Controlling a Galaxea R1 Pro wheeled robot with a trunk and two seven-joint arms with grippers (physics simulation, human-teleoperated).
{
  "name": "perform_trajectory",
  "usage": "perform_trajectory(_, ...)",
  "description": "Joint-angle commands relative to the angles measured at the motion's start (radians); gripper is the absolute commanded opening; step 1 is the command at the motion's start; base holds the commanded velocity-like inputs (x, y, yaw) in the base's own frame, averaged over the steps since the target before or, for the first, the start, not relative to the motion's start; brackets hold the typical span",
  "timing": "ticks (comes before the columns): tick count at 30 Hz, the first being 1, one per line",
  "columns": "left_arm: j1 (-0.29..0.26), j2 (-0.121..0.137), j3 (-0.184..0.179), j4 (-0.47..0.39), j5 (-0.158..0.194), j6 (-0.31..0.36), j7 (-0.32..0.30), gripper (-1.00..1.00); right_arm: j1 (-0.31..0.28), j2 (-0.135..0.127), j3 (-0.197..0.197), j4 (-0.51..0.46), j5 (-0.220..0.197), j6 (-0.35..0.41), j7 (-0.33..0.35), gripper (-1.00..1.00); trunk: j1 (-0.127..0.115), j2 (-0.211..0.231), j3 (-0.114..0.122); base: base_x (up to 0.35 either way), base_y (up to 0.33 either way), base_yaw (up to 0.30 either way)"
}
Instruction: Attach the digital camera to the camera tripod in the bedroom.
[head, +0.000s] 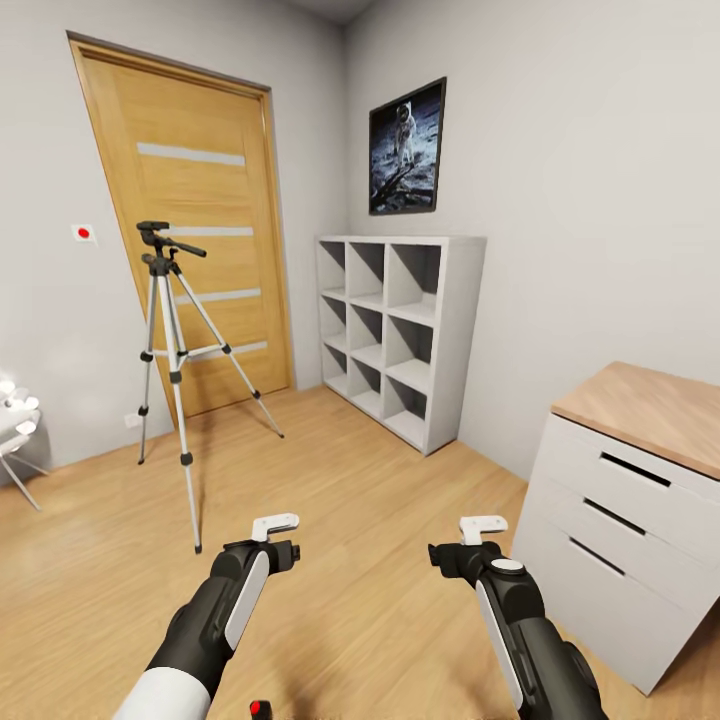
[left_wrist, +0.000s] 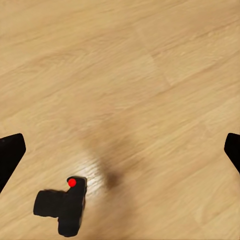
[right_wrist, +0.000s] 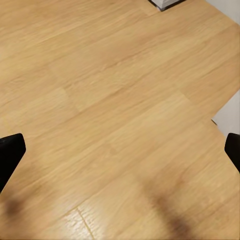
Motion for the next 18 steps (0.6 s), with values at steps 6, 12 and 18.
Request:
perform_trajectory(6,-0.001,0.000,-0.001,0.001,0.011,0.003,0.009,1.00,-0.001,0.001,0.001,0.000,0.008,0.006,0.000,1.00,0.023,-0.043,-0.020,0.000,0.000,0.000)
perform_trajectory(12,-0.001,0.000,0.000,0.002,0.011,0.003,0.009,1.00,0.000,0.002,0.001,0.000,0.007,0.006,0.000,1.00,0.046,-0.085,-0.039,0.000,0.000,0.000)
perform_trajectory(18,-0.001,0.000,0.000,0.002,0.009,0.003,0.010,1.00,0.000,0.002,0.000,0.000,0.008,0.006,0.000,1.00,0.069,-0.127,-0.058,0.000,0.000,0.000)
